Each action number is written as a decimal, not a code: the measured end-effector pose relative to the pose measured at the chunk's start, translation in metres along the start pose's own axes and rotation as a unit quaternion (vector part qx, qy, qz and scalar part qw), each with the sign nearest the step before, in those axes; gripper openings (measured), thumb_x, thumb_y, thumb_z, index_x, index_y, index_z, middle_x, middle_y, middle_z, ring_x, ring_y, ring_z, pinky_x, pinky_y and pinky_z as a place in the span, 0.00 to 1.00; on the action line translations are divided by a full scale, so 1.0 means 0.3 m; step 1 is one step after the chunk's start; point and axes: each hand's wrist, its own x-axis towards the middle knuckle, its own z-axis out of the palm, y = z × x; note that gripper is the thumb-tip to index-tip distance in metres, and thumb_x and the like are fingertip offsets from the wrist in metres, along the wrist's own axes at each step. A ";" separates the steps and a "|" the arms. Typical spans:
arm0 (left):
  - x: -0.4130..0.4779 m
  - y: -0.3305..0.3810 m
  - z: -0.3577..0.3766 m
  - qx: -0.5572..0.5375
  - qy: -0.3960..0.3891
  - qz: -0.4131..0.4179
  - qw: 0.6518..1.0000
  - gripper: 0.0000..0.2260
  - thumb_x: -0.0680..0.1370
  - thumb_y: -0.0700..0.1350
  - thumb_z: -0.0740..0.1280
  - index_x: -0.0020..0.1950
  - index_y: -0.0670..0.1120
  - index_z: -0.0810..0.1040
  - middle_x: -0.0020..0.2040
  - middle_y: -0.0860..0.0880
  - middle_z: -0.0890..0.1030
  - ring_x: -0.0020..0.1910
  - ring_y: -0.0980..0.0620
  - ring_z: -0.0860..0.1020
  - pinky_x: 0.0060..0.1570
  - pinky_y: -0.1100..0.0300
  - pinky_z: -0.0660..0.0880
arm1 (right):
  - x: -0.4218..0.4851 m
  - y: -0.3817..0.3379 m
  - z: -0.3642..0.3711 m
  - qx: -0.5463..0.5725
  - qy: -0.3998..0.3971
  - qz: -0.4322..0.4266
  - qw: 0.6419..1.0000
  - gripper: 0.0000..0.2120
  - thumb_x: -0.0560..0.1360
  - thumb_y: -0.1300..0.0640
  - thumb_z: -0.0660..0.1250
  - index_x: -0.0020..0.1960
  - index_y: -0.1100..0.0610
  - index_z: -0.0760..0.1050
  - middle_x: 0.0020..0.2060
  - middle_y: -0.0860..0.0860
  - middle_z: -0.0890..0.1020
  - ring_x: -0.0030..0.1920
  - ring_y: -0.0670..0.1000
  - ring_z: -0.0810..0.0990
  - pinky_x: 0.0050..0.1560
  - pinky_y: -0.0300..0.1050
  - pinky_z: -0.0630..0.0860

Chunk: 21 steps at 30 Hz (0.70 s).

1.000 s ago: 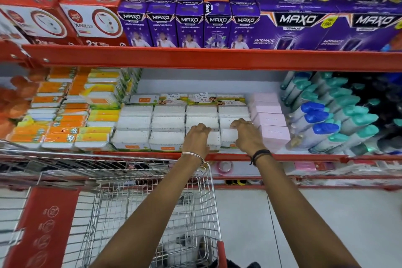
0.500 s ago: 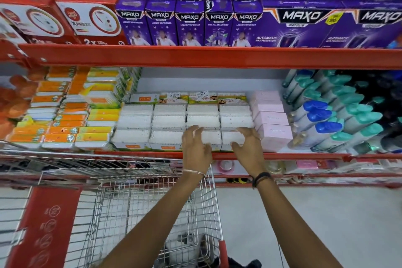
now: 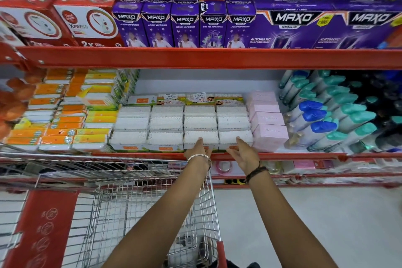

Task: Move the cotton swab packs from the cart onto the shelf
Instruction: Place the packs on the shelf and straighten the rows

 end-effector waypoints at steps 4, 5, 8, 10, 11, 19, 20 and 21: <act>-0.001 0.021 0.018 0.012 -0.012 -0.007 1.000 0.22 0.76 0.41 0.67 0.67 0.37 0.66 0.69 0.37 0.67 0.59 0.38 0.75 0.51 0.54 0.79 | 0.012 -0.018 0.014 0.005 -0.039 -0.027 0.999 0.23 0.80 0.57 0.59 0.72 0.65 0.60 0.72 0.59 0.66 0.64 0.55 0.76 0.64 0.44 0.72; -0.002 0.025 0.022 0.018 -0.013 -0.008 1.000 0.21 0.76 0.41 0.67 0.67 0.37 0.66 0.69 0.37 0.67 0.59 0.39 0.75 0.49 0.54 0.80 | 0.021 -0.021 0.016 0.013 -0.049 -0.033 0.998 0.23 0.80 0.58 0.59 0.71 0.67 0.60 0.72 0.61 0.66 0.66 0.57 0.73 0.61 0.45 0.74; 0.001 0.031 0.029 0.019 -0.011 -0.006 1.000 0.22 0.76 0.40 0.67 0.68 0.38 0.65 0.70 0.38 0.66 0.59 0.39 0.75 0.44 0.54 0.79 | 0.029 -0.024 0.021 0.028 -0.058 -0.035 0.997 0.22 0.80 0.59 0.58 0.70 0.68 0.59 0.70 0.64 0.66 0.68 0.61 0.70 0.54 0.45 0.78; 0.003 0.031 0.026 0.013 -0.010 -0.001 1.000 0.24 0.76 0.40 0.67 0.69 0.38 0.63 0.70 0.37 0.66 0.58 0.39 0.77 0.46 0.55 0.79 | 0.028 -0.019 0.019 0.029 -0.054 -0.033 0.998 0.23 0.80 0.58 0.59 0.70 0.67 0.59 0.70 0.64 0.67 0.67 0.61 0.72 0.43 0.40 0.81; 0.002 0.034 0.025 0.010 -0.012 0.000 1.000 0.25 0.75 0.41 0.68 0.69 0.38 0.63 0.70 0.37 0.66 0.57 0.39 0.77 0.47 0.55 0.80 | 0.027 -0.017 0.017 0.027 -0.051 -0.030 0.998 0.23 0.80 0.57 0.59 0.71 0.67 0.59 0.69 0.65 0.68 0.66 0.60 0.73 0.40 0.39 0.82; 0.066 0.072 -0.148 0.070 0.031 0.082 0.994 0.15 0.76 0.49 0.67 0.52 0.40 0.67 0.40 0.47 0.74 0.44 0.43 0.77 0.39 0.54 0.77 | -0.096 0.073 0.091 -0.077 -0.008 -0.020 0.997 0.22 0.76 0.50 0.66 0.64 0.63 0.70 0.38 0.54 0.76 0.36 0.50 0.75 0.37 0.42 0.76; 0.079 0.099 -0.190 0.073 0.059 0.116 0.989 0.13 0.76 0.48 0.67 0.49 0.41 0.68 0.37 0.47 0.72 0.44 0.43 0.76 0.44 0.51 0.78 | -0.126 0.096 0.120 -0.082 -0.025 -0.021 0.996 0.20 0.77 0.51 0.65 0.63 0.63 0.70 0.38 0.53 0.76 0.37 0.50 0.76 0.39 0.41 0.77; 0.092 0.136 -0.231 0.074 0.089 0.149 0.982 0.12 0.75 0.48 0.67 0.46 0.41 0.69 0.37 0.47 0.73 0.43 0.43 0.76 0.50 0.47 0.78 | -0.151 0.120 0.150 -0.083 -0.049 -0.018 0.995 0.19 0.77 0.53 0.65 0.63 0.63 0.70 0.38 0.53 0.76 0.40 0.51 0.78 0.44 0.42 0.79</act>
